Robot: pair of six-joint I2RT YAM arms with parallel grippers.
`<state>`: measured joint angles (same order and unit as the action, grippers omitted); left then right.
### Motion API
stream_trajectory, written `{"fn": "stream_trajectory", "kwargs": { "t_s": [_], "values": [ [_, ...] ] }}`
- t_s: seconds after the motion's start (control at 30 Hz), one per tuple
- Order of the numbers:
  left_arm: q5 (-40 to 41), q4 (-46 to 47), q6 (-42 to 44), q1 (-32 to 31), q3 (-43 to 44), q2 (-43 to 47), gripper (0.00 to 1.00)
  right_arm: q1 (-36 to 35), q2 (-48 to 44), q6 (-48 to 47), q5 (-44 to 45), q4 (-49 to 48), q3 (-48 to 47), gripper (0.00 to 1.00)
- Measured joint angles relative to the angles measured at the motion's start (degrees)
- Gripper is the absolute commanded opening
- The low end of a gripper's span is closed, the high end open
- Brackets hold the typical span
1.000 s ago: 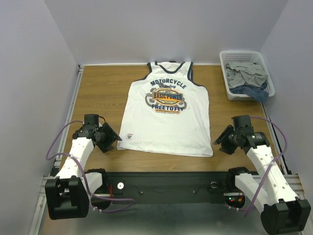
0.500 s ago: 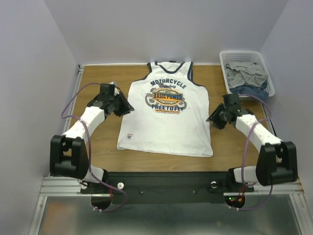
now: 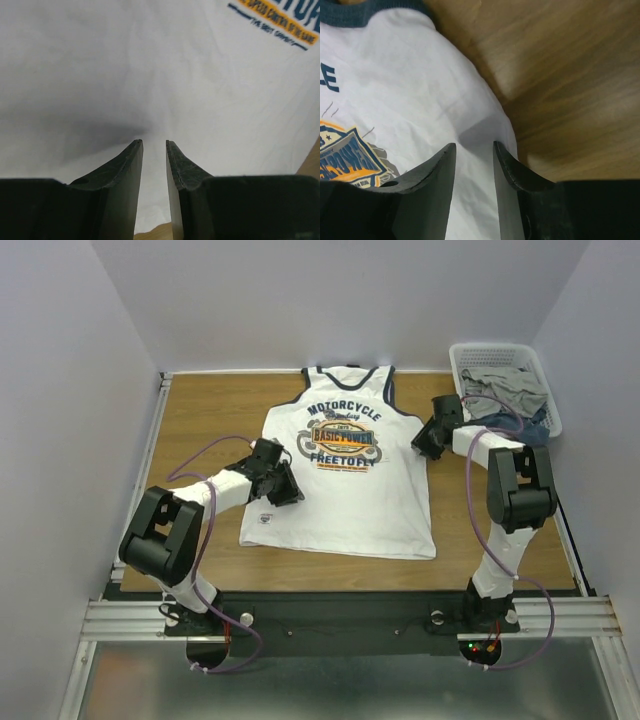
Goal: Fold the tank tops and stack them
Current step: Flatten the tank top out
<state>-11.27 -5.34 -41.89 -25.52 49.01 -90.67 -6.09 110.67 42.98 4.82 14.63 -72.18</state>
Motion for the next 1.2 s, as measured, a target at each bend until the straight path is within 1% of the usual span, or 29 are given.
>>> {"fn": "stream_trajectory", "kwargs": {
  "t_s": [0.2, 0.47, 0.7, 0.77, 0.8, 0.83, 0.87, 0.93, 0.97, 1.07, 1.13, 1.2],
  "values": [
    [2.89, 1.6, -3.23, -2.38, -5.09, 1.38, 0.36, 0.17, 2.73, -1.77, 2.27, -0.09, -3.28, 0.42],
    [4.07, 5.44, -8.37, -9.77, -8.28, 2.8, 0.36, 2.43, 4.2, -5.07, 6.12, 1.33, -5.86, 0.43],
    [3.56, 6.45, -12.35, -16.2, -10.88, 4.81, 0.37, 3.91, 4.81, -8.0, 9.09, 3.8, -7.63, 0.49],
    [3.21, 6.45, -13.46, -17.22, -12.09, 5.86, 0.4, 3.85, 4.81, -8.98, 9.73, 4.42, -7.65, 0.53],
    [2.86, 6.36, -13.97, -17.9, -13.05, 6.86, 0.41, 3.82, 4.79, -9.09, 9.77, 4.46, -7.65, 0.53],
    [2.64, 6.08, -14.23, -18.23, -13.42, 7.54, 0.43, 3.8, 4.59, -9.42, 9.44, 4.61, -7.65, 0.56],
    [2.62, 5.29, -14.47, -18.4, -13.46, 8.15, 0.48, 3.74, 4.24, -9.73, 9.31, 4.94, -7.65, 0.57],
    [2.64, 3.98, -14.34, -18.53, -13.46, 8.9, 0.5, 3.72, 3.3, -10.1, 9.31, 5.7, -7.65, 0.61],
    [2.84, 1.84, -14.19, -18.51, -12.68, 9.16, 0.52, 3.32, 2.25, -10.4, 9.53, 6.47, -7.65, 0.61],
    [3.96, -3.69, -12.0, -17.31, -7.34, 9.22, 0.53, 1.68, -1.25, -10.78, 10.58, 8.63, -7.89, 0.62],
    [4.31, -4.98, -10.8, -15.19, -3.45, 9.53, 0.53, -0.87, -3.82, -10.84, 11.32, 9.38, -7.93, 0.62],
    [4.5, -5.9, -8.61, -9.9, 1.7, 10.03, 0.53, -5.09, -7.41, -10.64, 11.96, 9.9, -7.3, 0.62]
  ]
}}
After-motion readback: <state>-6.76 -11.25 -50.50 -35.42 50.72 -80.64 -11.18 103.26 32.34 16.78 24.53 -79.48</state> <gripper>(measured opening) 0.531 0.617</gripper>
